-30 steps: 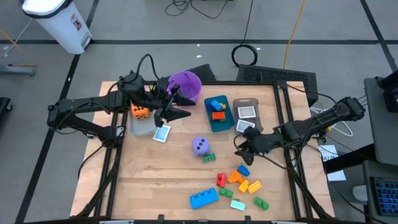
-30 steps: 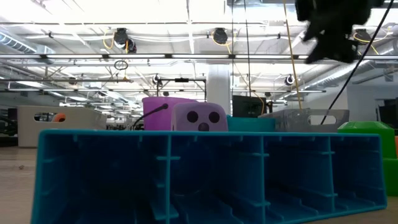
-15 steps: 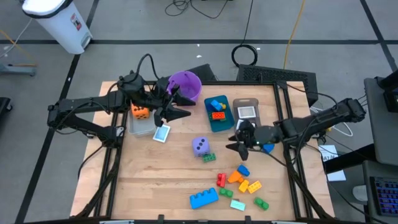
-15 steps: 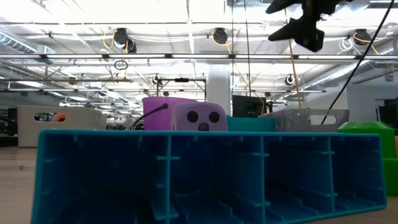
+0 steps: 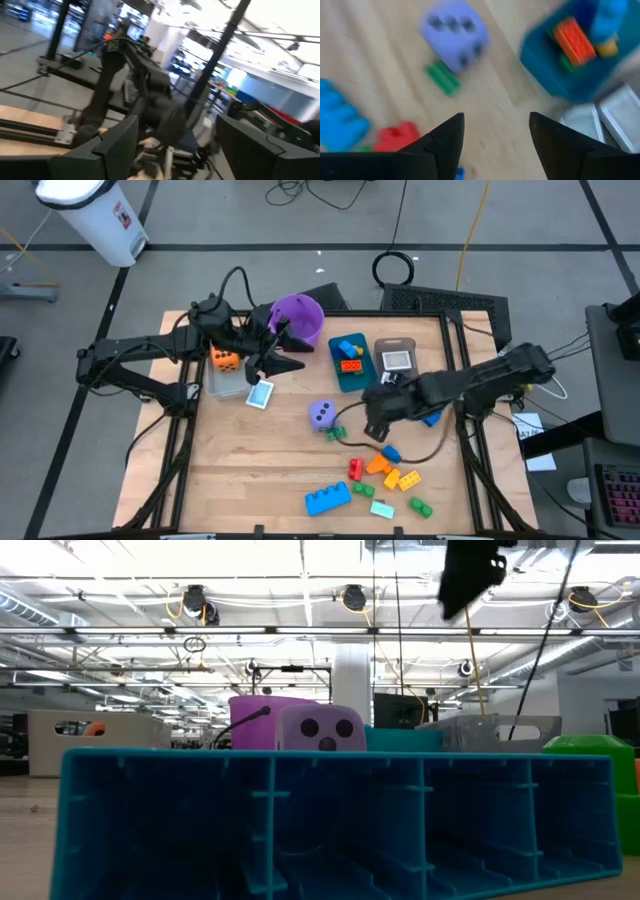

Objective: Pick & Place Toys
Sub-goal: Put the blue game piece into the blue bin

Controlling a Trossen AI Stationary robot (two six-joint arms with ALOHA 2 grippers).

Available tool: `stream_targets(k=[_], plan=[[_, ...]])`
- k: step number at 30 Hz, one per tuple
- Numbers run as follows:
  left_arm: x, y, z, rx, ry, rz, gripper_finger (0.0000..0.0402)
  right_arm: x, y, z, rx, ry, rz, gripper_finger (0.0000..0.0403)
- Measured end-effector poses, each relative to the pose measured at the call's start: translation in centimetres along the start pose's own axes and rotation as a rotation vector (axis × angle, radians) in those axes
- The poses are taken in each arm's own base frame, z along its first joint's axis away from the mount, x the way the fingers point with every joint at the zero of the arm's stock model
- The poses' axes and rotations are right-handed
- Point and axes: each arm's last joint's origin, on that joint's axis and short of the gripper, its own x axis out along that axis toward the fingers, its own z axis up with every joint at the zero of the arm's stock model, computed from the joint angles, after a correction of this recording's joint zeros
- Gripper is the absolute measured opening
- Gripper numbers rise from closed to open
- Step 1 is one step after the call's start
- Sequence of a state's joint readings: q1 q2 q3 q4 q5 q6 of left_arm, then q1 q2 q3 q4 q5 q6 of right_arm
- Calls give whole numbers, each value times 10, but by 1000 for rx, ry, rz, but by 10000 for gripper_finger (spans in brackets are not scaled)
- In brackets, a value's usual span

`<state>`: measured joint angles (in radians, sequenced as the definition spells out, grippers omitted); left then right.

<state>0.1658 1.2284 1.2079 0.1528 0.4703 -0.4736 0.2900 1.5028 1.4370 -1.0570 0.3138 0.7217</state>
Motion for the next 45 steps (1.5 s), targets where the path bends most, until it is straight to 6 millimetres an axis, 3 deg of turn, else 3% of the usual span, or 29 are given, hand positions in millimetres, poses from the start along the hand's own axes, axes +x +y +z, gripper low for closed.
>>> stream_targets(k=[10,17,26,45], plan=[[-10,-6,6,-14,79,-192,273,67,10,-27,257,421,-487,216],[-15,-6,10,2,73,-210,273,99,18,-39,282,571,-610,216],[-22,-1,12,-21,111,-252,273,115,18,-50,239,639,-707,216],[-24,1,14,-24,106,-242,273,139,-13,-96,167,745,-872,216]])
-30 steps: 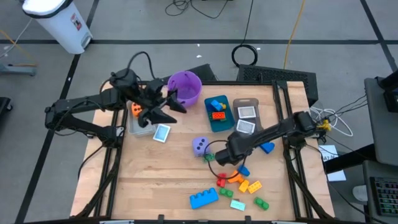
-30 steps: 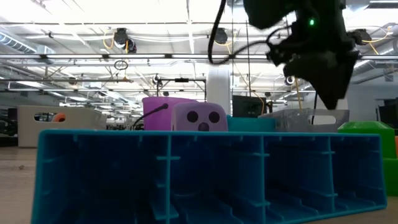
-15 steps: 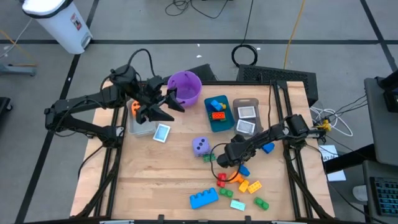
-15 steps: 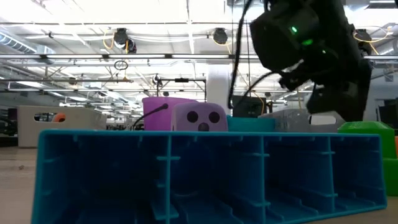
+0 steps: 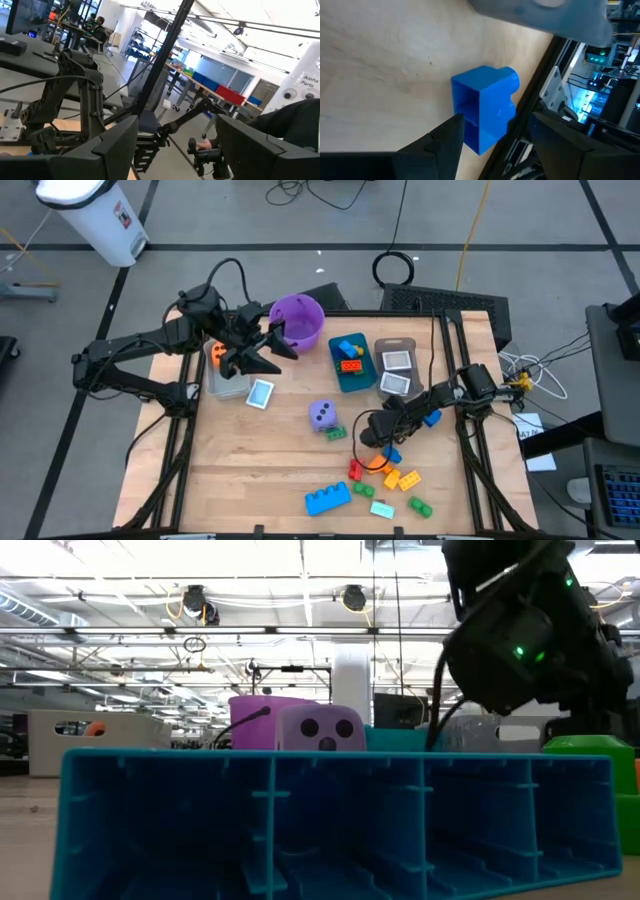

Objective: Pick & Place Toys
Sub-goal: Put the blue game piece into the blue bin

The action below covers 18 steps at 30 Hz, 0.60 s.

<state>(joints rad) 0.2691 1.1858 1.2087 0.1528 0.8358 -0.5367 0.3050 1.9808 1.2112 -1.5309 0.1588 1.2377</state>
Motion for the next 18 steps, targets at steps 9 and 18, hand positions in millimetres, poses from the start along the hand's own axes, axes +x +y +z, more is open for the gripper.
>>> stream_targets(k=[9,18], plan=[[0,1,1,-2,-26,42,273,12,1,-1,-7,-19,-21,216],[0,2,1,-4,-40,67,273,29,3,-3,2,-19,-36,174]])
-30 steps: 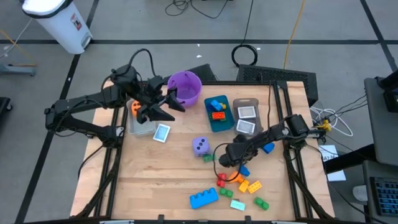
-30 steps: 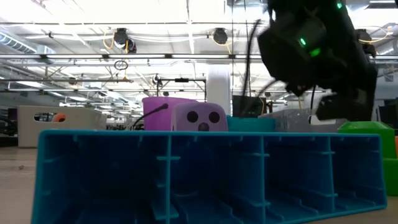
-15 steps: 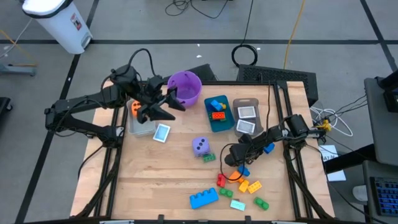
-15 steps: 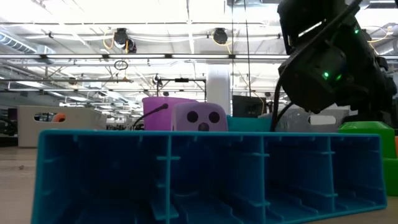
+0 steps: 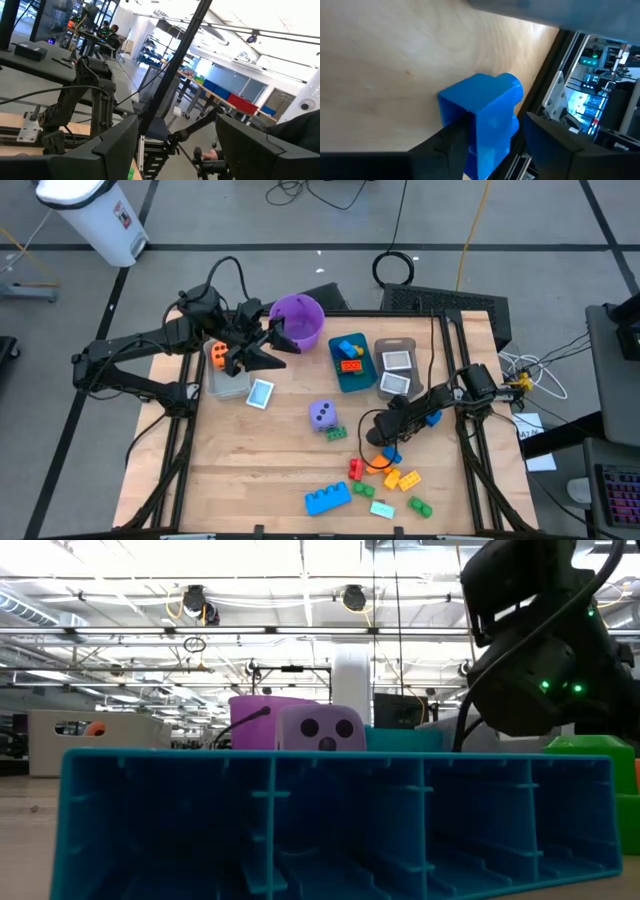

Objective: Pick & Place Toys
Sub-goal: Put the blue game piece into the blue bin

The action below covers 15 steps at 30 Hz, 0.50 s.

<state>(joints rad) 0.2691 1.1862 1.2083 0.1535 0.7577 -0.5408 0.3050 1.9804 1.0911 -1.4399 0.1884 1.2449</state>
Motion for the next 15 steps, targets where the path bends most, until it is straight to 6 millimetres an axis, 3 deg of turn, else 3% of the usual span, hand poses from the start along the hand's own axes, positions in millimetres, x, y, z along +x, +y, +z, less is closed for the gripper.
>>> stream_targets(k=[15], plan=[[0,0,0,-11,-1,1,273,1,-5,2,-27,-61,-48,29]])
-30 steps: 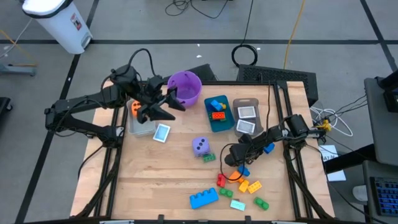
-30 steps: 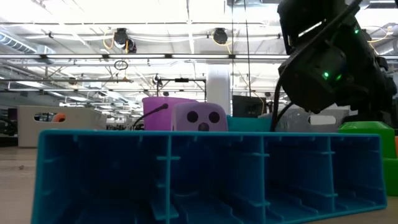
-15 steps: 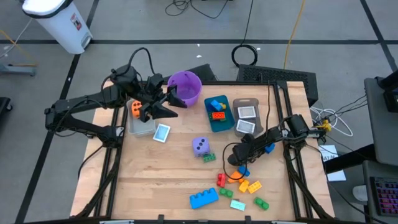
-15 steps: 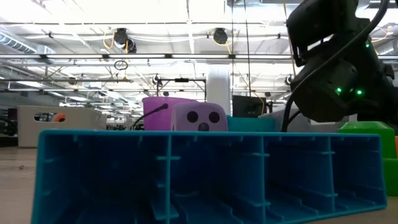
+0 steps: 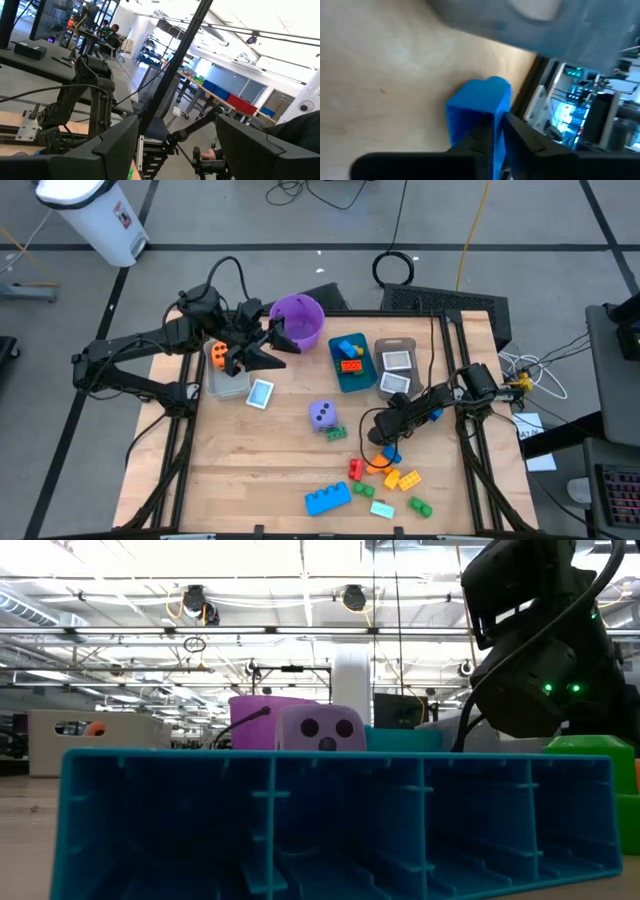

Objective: Pick & Place Toys
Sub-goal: Put the blue game piece into the blue bin

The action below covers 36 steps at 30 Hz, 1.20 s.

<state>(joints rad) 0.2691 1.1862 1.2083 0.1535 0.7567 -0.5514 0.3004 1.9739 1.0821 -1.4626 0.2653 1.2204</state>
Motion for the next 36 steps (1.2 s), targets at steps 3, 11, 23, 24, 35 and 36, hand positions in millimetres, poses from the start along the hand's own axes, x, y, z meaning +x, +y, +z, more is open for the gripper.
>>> stream_targets(k=[3,11,23,24,35,36], plan=[[0,0,0,-1,0,0,273,-3,-6,-1,-1,-14,-3,7],[0,0,1,3,-5,-3,273,-21,-45,-10,56,-38,99,5],[0,-1,1,15,-10,-7,273,-74,-152,-43,428,-287,880,2],[0,-1,1,15,-10,-6,273,-79,-160,-44,481,-351,974,2],[4,7,1,-69,-67,71,273,-137,-229,-27,846,-1240,1450,1],[7,10,1,-94,-69,71,273,-142,-232,-23,854,-1311,1472,1]])
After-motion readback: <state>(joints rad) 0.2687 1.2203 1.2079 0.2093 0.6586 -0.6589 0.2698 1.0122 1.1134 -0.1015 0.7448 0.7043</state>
